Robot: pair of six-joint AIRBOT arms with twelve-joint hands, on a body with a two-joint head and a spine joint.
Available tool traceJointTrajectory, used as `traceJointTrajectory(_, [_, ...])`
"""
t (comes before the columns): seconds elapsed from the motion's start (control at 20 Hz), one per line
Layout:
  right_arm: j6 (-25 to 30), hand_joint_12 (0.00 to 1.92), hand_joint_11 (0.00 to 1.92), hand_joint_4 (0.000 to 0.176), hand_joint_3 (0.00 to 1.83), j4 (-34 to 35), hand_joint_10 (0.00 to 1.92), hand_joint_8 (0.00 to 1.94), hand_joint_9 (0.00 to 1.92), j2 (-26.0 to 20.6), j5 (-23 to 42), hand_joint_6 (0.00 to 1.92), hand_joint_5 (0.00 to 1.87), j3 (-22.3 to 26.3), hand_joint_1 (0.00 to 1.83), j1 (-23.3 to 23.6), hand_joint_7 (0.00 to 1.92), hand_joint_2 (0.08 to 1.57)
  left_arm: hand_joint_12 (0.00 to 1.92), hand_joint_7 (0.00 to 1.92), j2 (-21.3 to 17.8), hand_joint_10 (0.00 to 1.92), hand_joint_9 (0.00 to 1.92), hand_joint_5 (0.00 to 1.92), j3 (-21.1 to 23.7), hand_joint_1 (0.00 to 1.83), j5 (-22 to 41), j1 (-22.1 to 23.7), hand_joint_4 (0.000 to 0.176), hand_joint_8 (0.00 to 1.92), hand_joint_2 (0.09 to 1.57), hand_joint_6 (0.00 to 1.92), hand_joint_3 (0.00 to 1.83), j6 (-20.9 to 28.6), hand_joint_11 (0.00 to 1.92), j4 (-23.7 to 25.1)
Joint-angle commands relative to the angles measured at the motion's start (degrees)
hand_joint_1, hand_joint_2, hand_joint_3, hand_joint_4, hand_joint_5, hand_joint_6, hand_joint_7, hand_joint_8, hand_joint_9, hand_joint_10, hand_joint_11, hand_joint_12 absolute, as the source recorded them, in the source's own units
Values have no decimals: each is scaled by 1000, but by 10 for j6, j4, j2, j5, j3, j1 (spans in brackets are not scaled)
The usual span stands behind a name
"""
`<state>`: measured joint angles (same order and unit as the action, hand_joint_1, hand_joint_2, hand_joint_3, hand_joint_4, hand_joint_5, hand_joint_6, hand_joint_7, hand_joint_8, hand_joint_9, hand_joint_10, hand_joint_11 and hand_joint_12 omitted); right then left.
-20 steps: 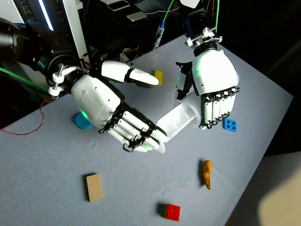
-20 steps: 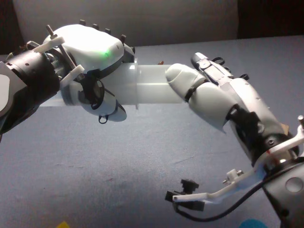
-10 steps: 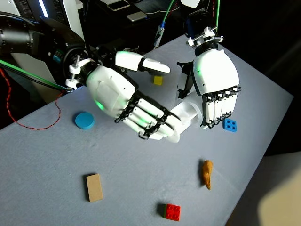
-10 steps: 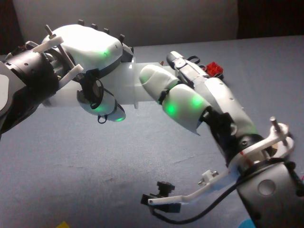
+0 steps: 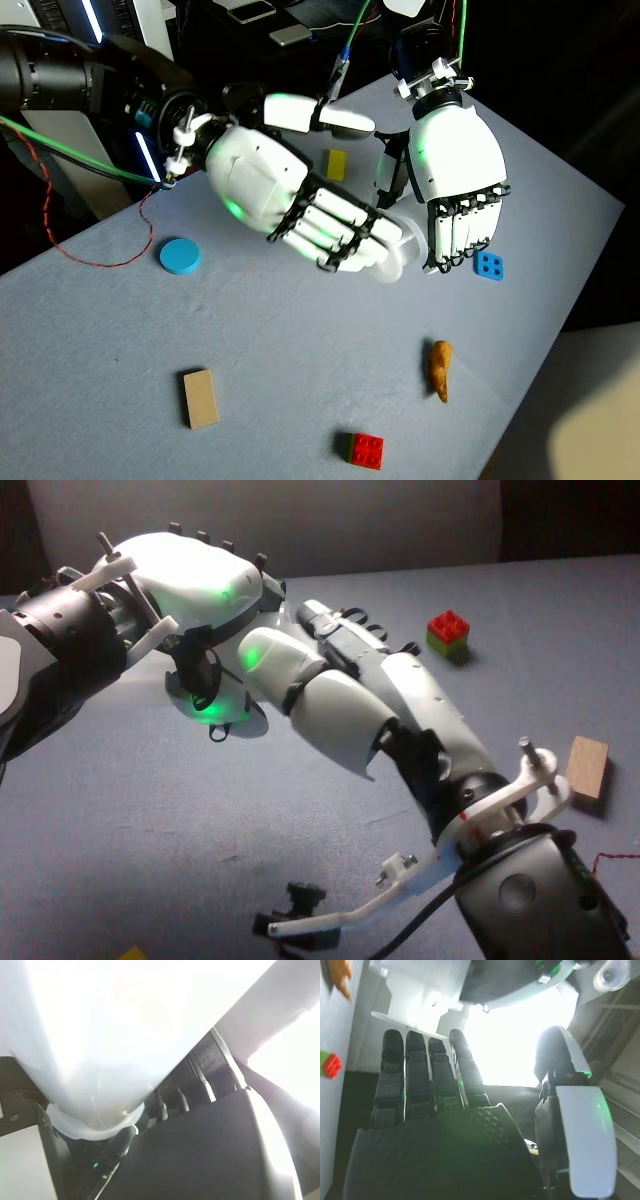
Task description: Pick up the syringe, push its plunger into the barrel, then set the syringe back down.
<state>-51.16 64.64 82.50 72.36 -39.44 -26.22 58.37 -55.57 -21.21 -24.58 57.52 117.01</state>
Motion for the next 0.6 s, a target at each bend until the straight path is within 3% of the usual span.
traceJointTrajectory(0.0, [6, 411, 0, 0, 1, -102, 3, 0, 170, 10, -40, 0, 179, 7, 240, 14, 185, 1155, 1261, 902, 9, 1250, 923, 937, 7, 1377, -18, 10, 0, 1134, 1122, 900, 1, 6, 805, 29])
traceJointTrajectory(0.25, [21, 450, 0, 0, 0, -123, 2, 1, 178, -5, -19, 1, 184, 8, 219, 2, 190, 1156, 1163, 970, 9, 1155, 990, 933, 7, 1384, -17, 10, 0, 999, 1101, 930, 0, 6, 883, 29])
traceJointTrajectory(0.3, [28, 435, 0, 0, 0, -126, 1, 1, 172, -13, -14, 0, 180, 9, 225, -1, 184, 1154, 1133, 940, 10, 1171, 981, 915, 7, 1382, -17, 9, 0, 1053, 1109, 946, 2, 6, 897, 29])
traceJointTrajectory(0.55, [46, 465, 0, 0, 0, -132, 2, 2, 190, -92, 0, 3, 201, 20, 261, -4, 206, 1154, 1188, 942, 10, 1224, 940, 902, 8, 1378, -16, 6, 0, 1070, 1119, 969, 0, 3, 852, 29])
